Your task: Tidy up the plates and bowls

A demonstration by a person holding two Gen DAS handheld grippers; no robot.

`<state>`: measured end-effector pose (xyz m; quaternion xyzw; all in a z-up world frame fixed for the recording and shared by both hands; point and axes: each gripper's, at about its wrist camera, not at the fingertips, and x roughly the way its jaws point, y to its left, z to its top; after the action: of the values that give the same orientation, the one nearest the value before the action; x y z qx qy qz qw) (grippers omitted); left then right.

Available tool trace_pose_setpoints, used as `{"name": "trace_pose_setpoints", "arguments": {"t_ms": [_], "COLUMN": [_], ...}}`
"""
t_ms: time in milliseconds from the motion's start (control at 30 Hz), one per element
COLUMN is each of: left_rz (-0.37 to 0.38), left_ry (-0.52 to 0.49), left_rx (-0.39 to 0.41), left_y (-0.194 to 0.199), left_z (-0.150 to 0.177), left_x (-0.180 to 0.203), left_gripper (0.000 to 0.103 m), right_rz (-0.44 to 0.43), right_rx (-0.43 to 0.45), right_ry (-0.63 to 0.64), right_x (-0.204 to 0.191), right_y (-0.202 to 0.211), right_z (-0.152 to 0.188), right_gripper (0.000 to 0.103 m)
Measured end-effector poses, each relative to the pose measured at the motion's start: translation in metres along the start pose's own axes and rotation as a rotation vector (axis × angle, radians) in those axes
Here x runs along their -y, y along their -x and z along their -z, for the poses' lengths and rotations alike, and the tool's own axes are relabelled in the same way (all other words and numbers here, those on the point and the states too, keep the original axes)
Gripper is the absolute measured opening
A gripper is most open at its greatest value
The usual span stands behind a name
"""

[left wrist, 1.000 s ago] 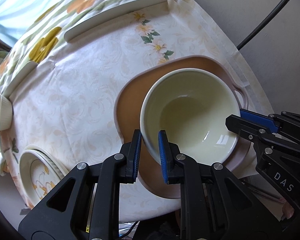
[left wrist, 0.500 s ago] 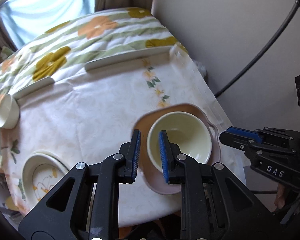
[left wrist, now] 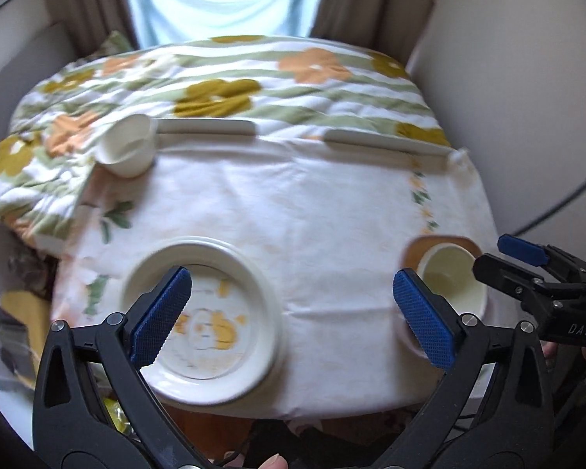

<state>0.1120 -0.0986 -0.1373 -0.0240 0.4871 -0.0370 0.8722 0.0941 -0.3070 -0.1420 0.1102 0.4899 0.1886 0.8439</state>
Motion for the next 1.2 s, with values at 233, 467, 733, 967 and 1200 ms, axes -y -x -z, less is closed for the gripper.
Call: {"name": "trace_pose_setpoints", "arguments": {"t_ms": [233,467,733,967,1200], "left_rz": [-0.085,-0.132,-0.096,0.022,0.071], "left_ry": [0.13,0.222,0.416,0.553,0.592], "left_rx": [0.067,0.066,0.023,-0.043,-0.105], "left_y": [0.013,-0.002,-0.059,-0.135,-0.195], "left_z": [-0.028,-0.062,-0.095,-0.106,-0.106], "left_x": [-0.077,-0.154,-0.257,-0.306,-0.328], "left_gripper": [0.103,0.103,0.103,0.082,0.053], "right_rz": [-0.078,-0.129,-0.108,-0.164,-0.211], "right_rx": [0.026,0.011,-0.103,-0.259,-0.351], "right_ry": [0.135,0.233,0.313,0.245,0.179], "right_x": [-0.066,-0.131,-0.186,-0.197,-0.203], "right_y": [-0.032,-0.078,-0.171,-0.275,-0.347], "right_z": [-0.055,-0.119,-0.184,-0.198,-0.19], "right_gripper": [0.084,0.084,0.084,0.084,0.059]}}
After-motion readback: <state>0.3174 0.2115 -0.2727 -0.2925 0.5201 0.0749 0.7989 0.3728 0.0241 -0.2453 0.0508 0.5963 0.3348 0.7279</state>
